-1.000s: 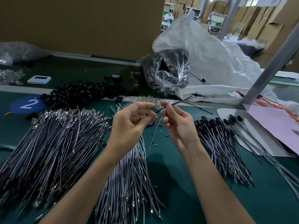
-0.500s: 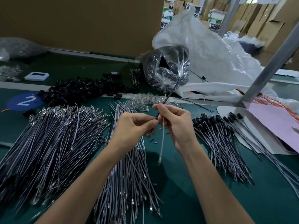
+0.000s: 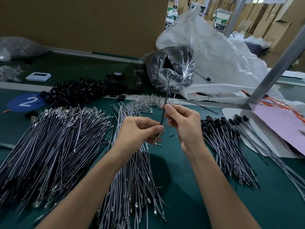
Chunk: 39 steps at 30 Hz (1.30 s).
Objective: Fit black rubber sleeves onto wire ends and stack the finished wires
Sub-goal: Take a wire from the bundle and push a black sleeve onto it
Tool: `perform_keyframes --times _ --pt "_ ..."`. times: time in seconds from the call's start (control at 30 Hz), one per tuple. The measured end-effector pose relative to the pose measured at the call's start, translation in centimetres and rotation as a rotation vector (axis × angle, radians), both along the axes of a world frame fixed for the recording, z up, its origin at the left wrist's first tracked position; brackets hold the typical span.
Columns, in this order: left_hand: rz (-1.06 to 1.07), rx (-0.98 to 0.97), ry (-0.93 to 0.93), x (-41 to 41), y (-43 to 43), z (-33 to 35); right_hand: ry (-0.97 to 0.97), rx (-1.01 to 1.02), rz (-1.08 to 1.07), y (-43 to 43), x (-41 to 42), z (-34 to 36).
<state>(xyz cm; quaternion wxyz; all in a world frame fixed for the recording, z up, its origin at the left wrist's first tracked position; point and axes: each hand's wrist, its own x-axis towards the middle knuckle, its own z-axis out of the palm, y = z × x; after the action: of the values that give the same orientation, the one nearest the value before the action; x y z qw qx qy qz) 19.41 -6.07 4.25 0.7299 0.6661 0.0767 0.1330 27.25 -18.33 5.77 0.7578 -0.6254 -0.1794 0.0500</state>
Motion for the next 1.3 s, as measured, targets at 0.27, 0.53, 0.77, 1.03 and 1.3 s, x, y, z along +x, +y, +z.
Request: perform_keyframes --times 0.27,0.53,0.77,1.03,1.3 --pt "0.188 -0.087 -0.009 -0.2 1.4 0.6 0.091 0.131 -0.099 -0.2 0.1 0.2" --pt "0.484 -0.184 0.072 -0.6 4.6 0.6 0.108 0.178 -0.063 -0.2 -0.1 0.3" --pt "0.67 0.508 0.31 -0.3 4.5 0.0 0.1 0.003 0.107 -0.2 -0.2 0.2" --pt "0.169 0.409 -0.087 -0.4 1.4 0.6 0.036 -0.074 0.151 0.3 -0.3 0.0" --pt "-0.021 0.144 0.012 -0.1 0.0 0.0 -0.003 -0.033 0.027 0.2 0.0 -0.2"
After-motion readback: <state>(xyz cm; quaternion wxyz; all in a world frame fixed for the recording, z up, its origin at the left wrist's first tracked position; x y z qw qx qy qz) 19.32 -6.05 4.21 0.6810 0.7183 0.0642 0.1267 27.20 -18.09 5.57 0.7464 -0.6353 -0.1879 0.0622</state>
